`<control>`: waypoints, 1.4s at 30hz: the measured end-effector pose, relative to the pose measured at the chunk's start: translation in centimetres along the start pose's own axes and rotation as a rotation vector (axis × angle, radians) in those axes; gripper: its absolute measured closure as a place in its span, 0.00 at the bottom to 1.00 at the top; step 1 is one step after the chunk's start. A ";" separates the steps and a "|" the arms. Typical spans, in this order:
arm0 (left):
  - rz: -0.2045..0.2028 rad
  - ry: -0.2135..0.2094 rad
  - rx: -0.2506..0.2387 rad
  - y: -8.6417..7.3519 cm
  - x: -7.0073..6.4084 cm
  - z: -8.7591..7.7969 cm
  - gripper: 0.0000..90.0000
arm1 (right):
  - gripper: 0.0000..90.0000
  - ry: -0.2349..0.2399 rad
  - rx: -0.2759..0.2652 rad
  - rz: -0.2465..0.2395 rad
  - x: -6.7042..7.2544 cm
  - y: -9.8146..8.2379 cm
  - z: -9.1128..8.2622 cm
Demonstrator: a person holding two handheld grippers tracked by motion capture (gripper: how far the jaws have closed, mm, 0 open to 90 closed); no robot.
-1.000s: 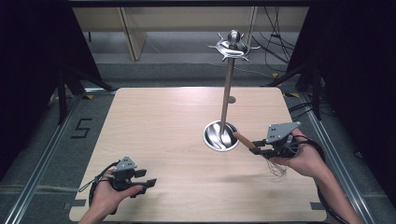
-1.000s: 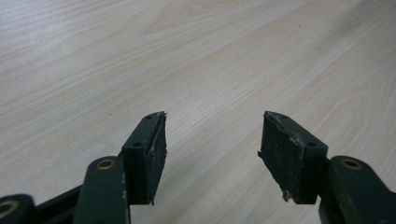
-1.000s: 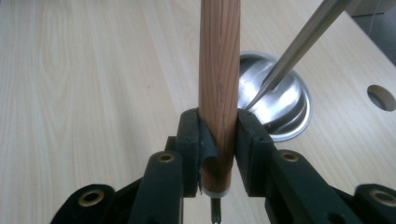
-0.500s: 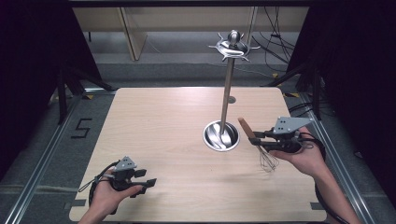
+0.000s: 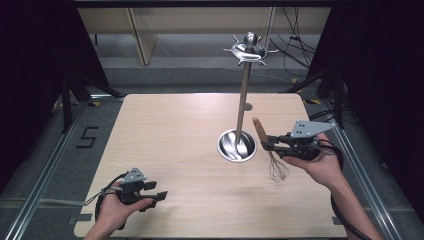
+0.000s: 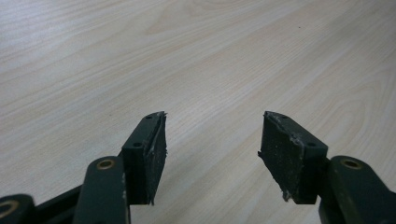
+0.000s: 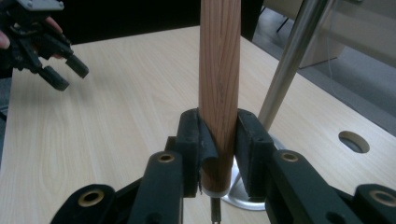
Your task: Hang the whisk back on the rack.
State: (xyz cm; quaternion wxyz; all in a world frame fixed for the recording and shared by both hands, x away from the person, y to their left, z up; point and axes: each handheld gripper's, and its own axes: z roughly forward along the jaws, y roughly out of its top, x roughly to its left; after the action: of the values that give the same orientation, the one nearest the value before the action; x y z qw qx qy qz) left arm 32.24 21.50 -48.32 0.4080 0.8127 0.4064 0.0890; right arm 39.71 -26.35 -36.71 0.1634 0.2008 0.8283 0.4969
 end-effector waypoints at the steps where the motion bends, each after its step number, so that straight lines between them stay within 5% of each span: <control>1: -0.001 0.000 0.001 0.0 0.0 0.0 0.44 | 0.82 -0.004 -0.011 0.023 0.2 0.1 0.1; 17: -0.005 0.006 -0.017 0.0 -0.1 0.1 0.44 | 0.82 -0.015 -0.094 0.035 0.3 2.1 0.6; 42: -0.010 -0.005 -0.011 0.0 -0.1 0.0 0.44 | 0.82 -0.032 -0.135 0.068 0.5 3.8 1.4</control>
State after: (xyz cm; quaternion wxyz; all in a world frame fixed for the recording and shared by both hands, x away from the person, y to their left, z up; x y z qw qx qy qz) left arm 32.18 21.41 -48.27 0.4140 0.8087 0.4087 0.0871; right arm 40.61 -23.45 -33.94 0.1728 0.2254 0.7829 0.5536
